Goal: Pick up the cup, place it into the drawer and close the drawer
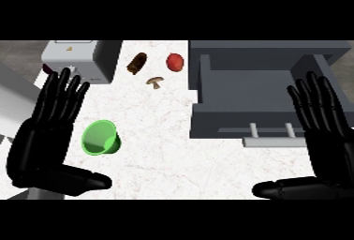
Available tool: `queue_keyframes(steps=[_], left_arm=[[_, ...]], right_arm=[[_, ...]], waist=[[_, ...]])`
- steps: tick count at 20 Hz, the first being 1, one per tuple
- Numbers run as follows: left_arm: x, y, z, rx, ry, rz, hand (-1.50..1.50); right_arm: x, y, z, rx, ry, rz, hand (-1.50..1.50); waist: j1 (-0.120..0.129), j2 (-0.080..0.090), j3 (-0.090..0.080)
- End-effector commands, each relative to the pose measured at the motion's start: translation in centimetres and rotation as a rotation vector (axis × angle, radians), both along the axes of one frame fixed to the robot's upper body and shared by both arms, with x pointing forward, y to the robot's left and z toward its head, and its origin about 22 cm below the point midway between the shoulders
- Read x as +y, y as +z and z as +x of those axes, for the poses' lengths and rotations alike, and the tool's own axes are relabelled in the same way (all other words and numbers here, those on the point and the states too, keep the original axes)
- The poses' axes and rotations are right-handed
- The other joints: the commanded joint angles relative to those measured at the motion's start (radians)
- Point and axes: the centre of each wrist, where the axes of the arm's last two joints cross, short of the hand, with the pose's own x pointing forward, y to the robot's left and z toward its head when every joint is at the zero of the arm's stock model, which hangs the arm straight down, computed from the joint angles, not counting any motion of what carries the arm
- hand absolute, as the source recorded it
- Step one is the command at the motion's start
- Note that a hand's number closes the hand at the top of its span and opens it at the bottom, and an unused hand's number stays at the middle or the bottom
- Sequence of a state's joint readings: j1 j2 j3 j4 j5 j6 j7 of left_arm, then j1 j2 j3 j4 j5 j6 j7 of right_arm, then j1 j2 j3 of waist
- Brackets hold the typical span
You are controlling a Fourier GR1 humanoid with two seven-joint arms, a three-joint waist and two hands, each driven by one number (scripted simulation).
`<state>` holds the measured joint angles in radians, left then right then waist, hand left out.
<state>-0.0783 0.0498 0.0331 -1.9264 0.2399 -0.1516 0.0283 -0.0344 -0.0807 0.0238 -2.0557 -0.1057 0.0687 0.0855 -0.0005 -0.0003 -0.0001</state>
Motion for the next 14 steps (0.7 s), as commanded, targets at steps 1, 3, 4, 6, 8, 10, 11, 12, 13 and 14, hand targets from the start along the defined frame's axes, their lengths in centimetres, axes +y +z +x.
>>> queue_keyframes(steps=[1,3,4,6,8,10,11,12,13,14], left_arm=[[0.7,-1.2,-1.6,0.023,0.008,0.004,-1.50],[0.8,-1.9,0.5,0.025,0.011,-0.007,-1.50],[0.5,-1.2,0.8,0.040,0.024,-0.005,-1.50],[1.8,-1.0,-0.7,0.054,0.032,0.006,-1.50],[0.0,-2.2,0.0,0.060,0.030,0.010,-1.50],[0.1,-1.8,0.0,0.063,0.055,0.010,-1.50],[2.7,-3.3,-0.4,0.097,0.059,0.023,-1.50],[0.7,-3.8,-1.0,0.113,0.052,0.005,-1.50],[4.5,-4.0,0.3,0.099,0.077,0.014,-1.50],[3.7,-4.9,0.9,0.110,0.074,-0.004,-1.50]], right_arm=[[0.5,1.5,-0.2,0.000,-0.018,0.005,-1.50],[-0.6,0.2,2.3,0.000,-0.010,-0.009,-1.50],[1.5,1.3,1.2,-0.010,0.020,-0.005,-1.50],[2.6,-0.3,0.6,-0.022,-0.008,0.021,-1.50],[0.0,1.2,0.4,-0.020,0.000,0.016,-1.50],[-0.4,1.0,1.4,-0.013,0.009,0.010,-1.50],[0.1,0.0,-0.4,-0.018,-0.001,0.006,-1.50],[-0.2,0.3,-0.4,-0.023,-0.008,0.006,-1.50],[-0.3,0.9,0.7,-0.030,-0.009,-0.010,-1.50],[-1.2,1.7,0.3,-0.011,0.006,-0.002,-1.50]], waist=[[0.002,-0.001,0.000],[0.001,0.001,0.000],[0.001,0.000,0.000],[0.003,0.000,0.000],[0.000,0.000,0.000],[0.001,0.000,0.000],[0.000,0.000,0.000],[0.000,0.000,0.000],[0.000,0.000,0.000],[-0.001,0.000,0.000]])
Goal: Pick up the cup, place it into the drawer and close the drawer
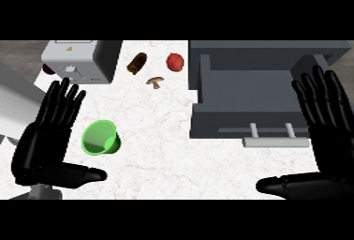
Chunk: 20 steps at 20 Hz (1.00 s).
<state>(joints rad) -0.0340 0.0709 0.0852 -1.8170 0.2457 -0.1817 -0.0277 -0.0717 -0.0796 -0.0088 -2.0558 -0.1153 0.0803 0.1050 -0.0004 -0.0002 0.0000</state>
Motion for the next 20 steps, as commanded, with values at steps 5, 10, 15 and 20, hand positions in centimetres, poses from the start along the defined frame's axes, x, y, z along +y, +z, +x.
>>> queue_keyframes(steps=[5,10,15,20], left_arm=[[1.3,-3.1,-1.3,0.081,0.042,0.033,-1.50],[2.6,-5.9,0.2,0.097,0.084,0.043,-1.50],[5.3,-6.4,-2.2,0.119,0.099,0.066,-1.50],[5.4,-10.1,-1.3,0.158,0.100,0.048,-1.50]], right_arm=[[0.7,0.3,-0.2,-0.004,-0.017,-0.020,-1.50],[-1.0,-0.2,-0.8,0.016,-0.002,0.004,-1.50],[0.2,0.9,0.7,0.010,0.006,-0.003,-1.50],[-1.0,1.9,-0.7,0.013,0.011,-0.007,-1.50]], waist=[[0.002,0.000,0.000],[-0.003,0.000,0.000],[0.004,0.000,0.000],[-0.001,0.000,0.000]])
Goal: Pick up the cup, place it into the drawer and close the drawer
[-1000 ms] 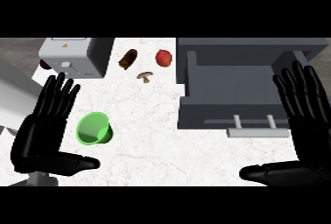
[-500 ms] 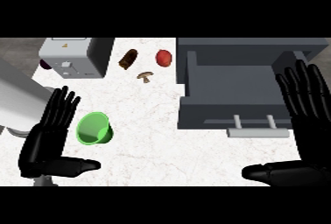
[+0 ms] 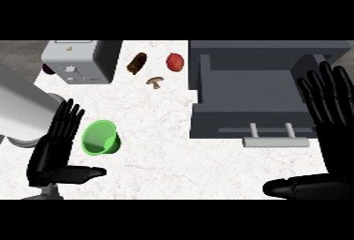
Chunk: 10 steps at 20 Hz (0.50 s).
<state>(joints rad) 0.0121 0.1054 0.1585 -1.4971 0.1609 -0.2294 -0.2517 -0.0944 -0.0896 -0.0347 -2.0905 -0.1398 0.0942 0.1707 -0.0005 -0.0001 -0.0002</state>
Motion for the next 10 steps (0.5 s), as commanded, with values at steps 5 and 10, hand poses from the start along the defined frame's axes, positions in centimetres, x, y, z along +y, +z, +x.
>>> queue_keyframes(steps=[5,10], left_arm=[[0.4,-4.1,0.1,0.033,0.000,0.010,-1.50],[1.7,-4.9,1.5,0.031,0.005,0.005,-1.50]], right_arm=[[-0.6,-2.1,0.0,-0.027,-0.006,0.005,-1.50],[-0.7,0.1,-0.4,-0.009,-0.010,0.003,-1.50]], waist=[[-0.001,0.000,0.000],[-0.002,0.000,0.000]])
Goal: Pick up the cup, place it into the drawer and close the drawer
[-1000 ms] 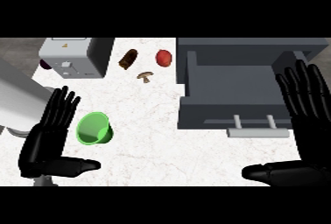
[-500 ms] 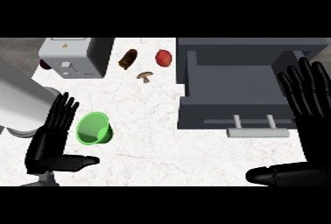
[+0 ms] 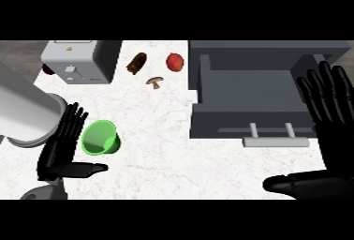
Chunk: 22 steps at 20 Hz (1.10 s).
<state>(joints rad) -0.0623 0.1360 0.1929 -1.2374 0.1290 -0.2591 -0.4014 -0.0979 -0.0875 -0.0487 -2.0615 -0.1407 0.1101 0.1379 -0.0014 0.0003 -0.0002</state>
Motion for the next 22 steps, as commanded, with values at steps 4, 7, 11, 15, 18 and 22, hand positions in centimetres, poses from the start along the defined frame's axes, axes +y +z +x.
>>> queue_keyframes(steps=[4,7,11,15,18,22], left_arm=[[1.8,-2.9,-0.3,0.034,0.017,-0.007,-1.50],[0.0,-3.8,1.3,0.000,0.035,-0.004,-1.50],[1.4,-3.7,1.6,0.026,0.035,0.000,-1.50],[2.9,-6.6,0.1,0.021,0.056,-0.014,-1.50],[0.3,-8.5,0.6,0.023,0.031,0.001,-1.50],[2.4,-7.9,1.1,0.033,0.011,-0.018,-1.50]], right_arm=[[0.2,-1.5,0.6,0.009,0.010,0.006,-1.50],[-0.7,1.9,-0.5,-0.007,0.017,-0.004,-1.50],[0.6,0.1,0.7,0.011,0.012,0.001,-1.50],[-0.8,0.9,-1.4,0.018,0.030,-0.001,-1.50],[0.3,-0.7,0.5,0.001,0.023,-0.003,-1.50],[-0.5,-0.6,-0.8,-0.003,0.031,0.003,-1.50]], waist=[[0.000,0.000,0.000],[-0.002,0.000,0.000],[0.000,0.000,0.000],[-0.004,0.000,0.000],[-0.006,0.002,-0.001],[-0.005,0.001,0.000]])
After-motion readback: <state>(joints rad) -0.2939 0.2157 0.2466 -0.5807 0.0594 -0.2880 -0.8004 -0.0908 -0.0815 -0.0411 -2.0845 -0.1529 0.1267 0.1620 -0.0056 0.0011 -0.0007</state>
